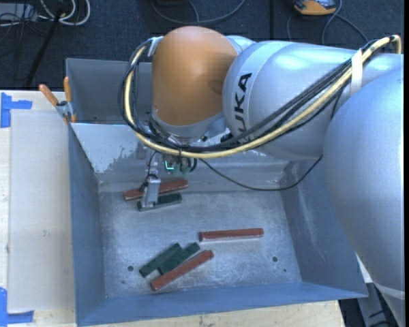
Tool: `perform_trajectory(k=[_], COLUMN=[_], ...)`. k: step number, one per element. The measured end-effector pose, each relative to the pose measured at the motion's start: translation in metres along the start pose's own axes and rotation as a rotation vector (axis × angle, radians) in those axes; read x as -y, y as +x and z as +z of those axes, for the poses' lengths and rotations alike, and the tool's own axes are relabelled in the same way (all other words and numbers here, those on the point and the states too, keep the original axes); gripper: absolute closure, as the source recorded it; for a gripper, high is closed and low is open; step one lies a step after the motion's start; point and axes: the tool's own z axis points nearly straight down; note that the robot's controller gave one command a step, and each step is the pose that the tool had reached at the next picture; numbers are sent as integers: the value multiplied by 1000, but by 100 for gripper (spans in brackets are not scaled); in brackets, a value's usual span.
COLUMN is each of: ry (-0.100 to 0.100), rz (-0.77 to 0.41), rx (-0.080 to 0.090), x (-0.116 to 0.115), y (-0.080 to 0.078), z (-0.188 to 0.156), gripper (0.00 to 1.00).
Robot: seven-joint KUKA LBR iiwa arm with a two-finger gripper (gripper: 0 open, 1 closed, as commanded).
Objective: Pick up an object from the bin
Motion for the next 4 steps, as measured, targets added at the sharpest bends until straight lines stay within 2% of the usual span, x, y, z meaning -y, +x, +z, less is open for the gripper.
perform_trajectory(k=[1,2,3,4], ry=[0,-2,0,-2], rz=[-455,-486,-489,-525], rx=[5,42,13,43], x=[22,76,62,78], y=[47,131,111,137], z=[143,136,126,138], gripper=[0,0,0,0])
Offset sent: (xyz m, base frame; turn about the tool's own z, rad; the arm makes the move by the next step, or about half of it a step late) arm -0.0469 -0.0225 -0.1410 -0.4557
